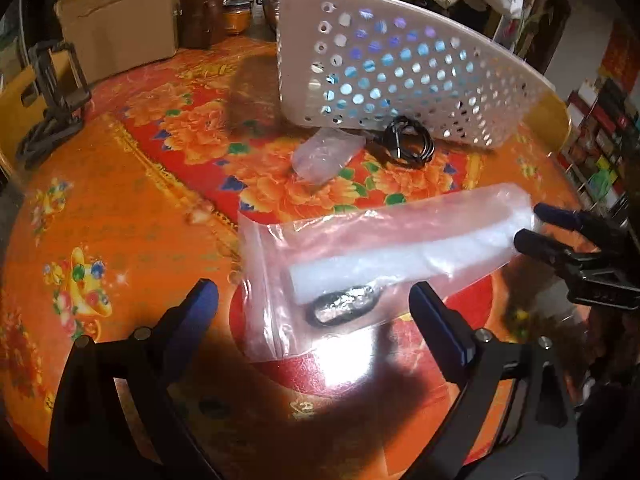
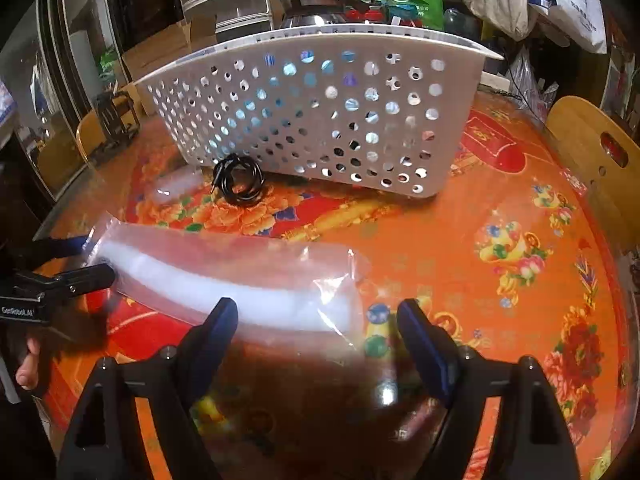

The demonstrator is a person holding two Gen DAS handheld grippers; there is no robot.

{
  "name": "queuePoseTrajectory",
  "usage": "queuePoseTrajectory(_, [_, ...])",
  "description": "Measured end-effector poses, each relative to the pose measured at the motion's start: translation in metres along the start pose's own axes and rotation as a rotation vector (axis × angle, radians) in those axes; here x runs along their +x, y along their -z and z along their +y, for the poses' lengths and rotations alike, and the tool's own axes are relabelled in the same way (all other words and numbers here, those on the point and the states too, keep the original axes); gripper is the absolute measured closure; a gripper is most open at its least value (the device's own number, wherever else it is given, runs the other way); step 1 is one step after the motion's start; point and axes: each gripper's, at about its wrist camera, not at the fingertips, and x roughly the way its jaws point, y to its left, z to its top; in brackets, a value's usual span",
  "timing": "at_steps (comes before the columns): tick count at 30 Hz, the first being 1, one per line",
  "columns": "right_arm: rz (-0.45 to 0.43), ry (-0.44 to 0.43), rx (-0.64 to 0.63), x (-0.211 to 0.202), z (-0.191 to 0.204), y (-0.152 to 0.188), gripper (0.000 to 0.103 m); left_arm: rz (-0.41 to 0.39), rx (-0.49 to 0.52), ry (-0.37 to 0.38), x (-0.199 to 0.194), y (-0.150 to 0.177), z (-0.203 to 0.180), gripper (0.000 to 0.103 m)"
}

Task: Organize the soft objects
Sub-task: 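Close both tools on the clear plastic bag holding a white item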

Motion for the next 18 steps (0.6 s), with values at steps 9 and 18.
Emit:
queuePoseTrajectory(9, [0.006, 0.021, -0.061, 0.004, 0.014, 0.005, 0.034, -0.028, 0.043, -0.011, 0.002, 0.002, -0.009, 0.009])
queuePoseTrajectory(18, [-0.009, 0.051, -0.089, -0.001, 0.021, 0.009, 0.07, -0.066, 0.065, -0.026, -0.004, 0.004, -0.015, 0.054])
